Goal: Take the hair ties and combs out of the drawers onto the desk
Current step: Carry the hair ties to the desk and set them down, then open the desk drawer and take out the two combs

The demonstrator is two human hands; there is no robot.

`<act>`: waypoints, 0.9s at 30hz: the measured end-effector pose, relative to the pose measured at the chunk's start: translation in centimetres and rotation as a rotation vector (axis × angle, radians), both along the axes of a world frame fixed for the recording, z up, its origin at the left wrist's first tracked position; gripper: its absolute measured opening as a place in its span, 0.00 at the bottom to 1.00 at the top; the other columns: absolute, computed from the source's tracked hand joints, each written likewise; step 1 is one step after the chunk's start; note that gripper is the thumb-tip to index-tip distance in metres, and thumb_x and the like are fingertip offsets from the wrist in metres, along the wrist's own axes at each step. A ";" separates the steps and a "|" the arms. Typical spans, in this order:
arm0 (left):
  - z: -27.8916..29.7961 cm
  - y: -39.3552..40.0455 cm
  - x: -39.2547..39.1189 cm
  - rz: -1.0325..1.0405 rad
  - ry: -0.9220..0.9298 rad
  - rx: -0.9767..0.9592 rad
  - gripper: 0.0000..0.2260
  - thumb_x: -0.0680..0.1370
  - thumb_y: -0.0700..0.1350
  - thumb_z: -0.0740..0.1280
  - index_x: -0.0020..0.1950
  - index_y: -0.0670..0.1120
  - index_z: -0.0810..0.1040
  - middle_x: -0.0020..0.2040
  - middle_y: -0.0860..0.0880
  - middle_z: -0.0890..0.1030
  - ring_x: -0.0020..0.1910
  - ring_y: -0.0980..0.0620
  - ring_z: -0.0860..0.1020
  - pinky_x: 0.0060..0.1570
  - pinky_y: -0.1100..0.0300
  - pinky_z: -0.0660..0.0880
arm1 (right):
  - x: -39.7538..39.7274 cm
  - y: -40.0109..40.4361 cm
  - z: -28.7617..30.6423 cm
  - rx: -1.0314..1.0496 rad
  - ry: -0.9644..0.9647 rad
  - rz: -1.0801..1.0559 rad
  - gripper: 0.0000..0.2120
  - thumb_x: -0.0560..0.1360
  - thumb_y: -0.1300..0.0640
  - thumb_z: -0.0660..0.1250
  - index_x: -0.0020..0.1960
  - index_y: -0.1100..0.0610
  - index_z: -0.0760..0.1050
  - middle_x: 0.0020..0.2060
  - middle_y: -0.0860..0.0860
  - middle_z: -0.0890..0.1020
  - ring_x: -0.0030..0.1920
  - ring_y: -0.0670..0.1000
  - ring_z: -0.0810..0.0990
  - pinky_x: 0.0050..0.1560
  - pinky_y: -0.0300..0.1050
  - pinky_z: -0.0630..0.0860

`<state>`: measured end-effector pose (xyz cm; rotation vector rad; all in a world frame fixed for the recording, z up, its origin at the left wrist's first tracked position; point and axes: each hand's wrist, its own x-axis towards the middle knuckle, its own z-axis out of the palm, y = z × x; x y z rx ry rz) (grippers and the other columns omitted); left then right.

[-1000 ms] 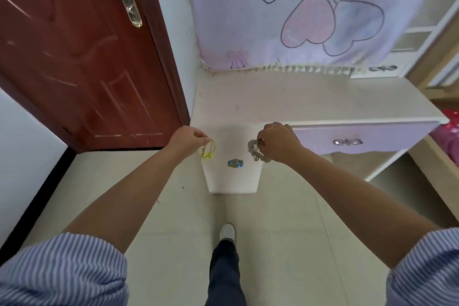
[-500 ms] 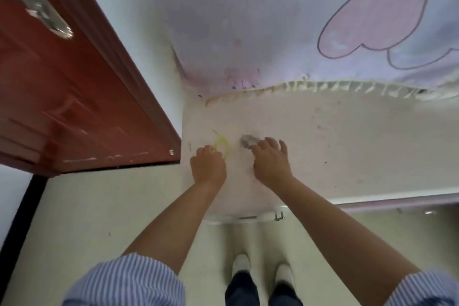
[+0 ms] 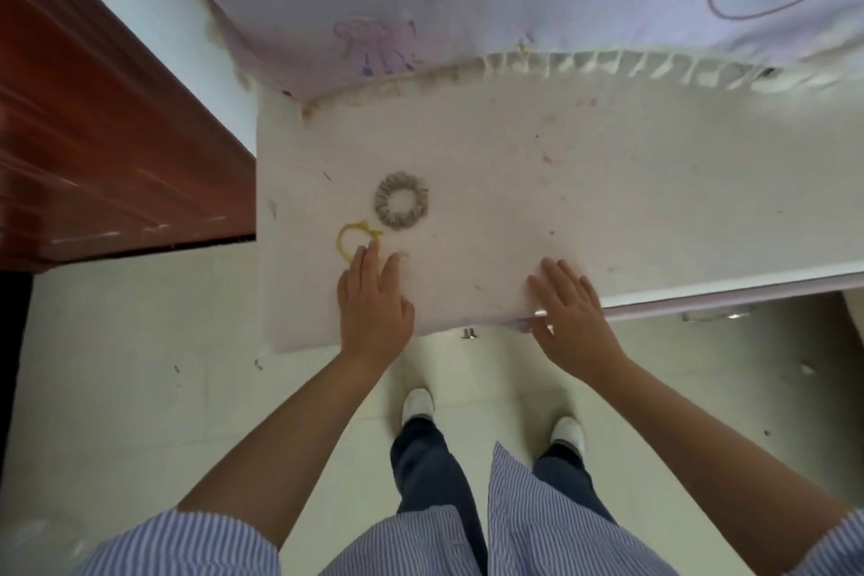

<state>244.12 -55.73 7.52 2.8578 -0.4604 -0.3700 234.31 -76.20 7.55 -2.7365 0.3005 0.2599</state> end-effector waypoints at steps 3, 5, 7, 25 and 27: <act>-0.2 -4.2 -3.7 -0.116 -0.061 -0.051 0.23 0.62 0.31 0.75 0.56 0.31 0.78 0.59 0.28 0.77 0.60 0.28 0.74 0.54 0.34 0.73 | -4.2 -5.0 -0.1 -0.030 -0.077 -0.025 0.20 0.61 0.73 0.75 0.52 0.74 0.77 0.52 0.74 0.79 0.54 0.76 0.76 0.51 0.74 0.71; -0.7 -7.9 -5.9 -0.211 -0.101 -0.047 0.23 0.60 0.32 0.77 0.54 0.31 0.79 0.57 0.28 0.78 0.57 0.28 0.76 0.51 0.33 0.75 | -7.0 -8.8 -0.2 -0.054 -0.138 -0.031 0.12 0.67 0.69 0.68 0.49 0.75 0.77 0.48 0.73 0.80 0.50 0.74 0.79 0.50 0.70 0.75; -1.5 -12.2 -7.9 -0.250 -0.094 -0.055 0.23 0.69 0.36 0.72 0.62 0.32 0.73 0.65 0.31 0.73 0.66 0.31 0.69 0.62 0.38 0.69 | -9.7 -12.6 -0.6 -0.074 -0.102 -0.008 0.16 0.68 0.62 0.58 0.45 0.73 0.78 0.43 0.70 0.81 0.45 0.69 0.82 0.47 0.65 0.78; -2.2 -24.4 -16.2 -0.245 -0.058 0.127 0.27 0.76 0.39 0.63 0.73 0.36 0.58 0.75 0.36 0.58 0.75 0.41 0.55 0.73 0.48 0.54 | -10.5 -22.4 -6.5 -0.160 0.272 -0.055 0.16 0.78 0.61 0.55 0.64 0.63 0.69 0.64 0.61 0.73 0.65 0.57 0.71 0.67 0.55 0.65; -2.6 -25.1 -16.7 -0.203 -0.081 0.125 0.27 0.76 0.39 0.63 0.73 0.36 0.58 0.75 0.36 0.58 0.75 0.40 0.55 0.73 0.47 0.53 | -10.8 -22.8 -6.5 -0.186 0.277 -0.011 0.16 0.78 0.62 0.55 0.64 0.63 0.70 0.63 0.60 0.74 0.65 0.58 0.70 0.68 0.57 0.63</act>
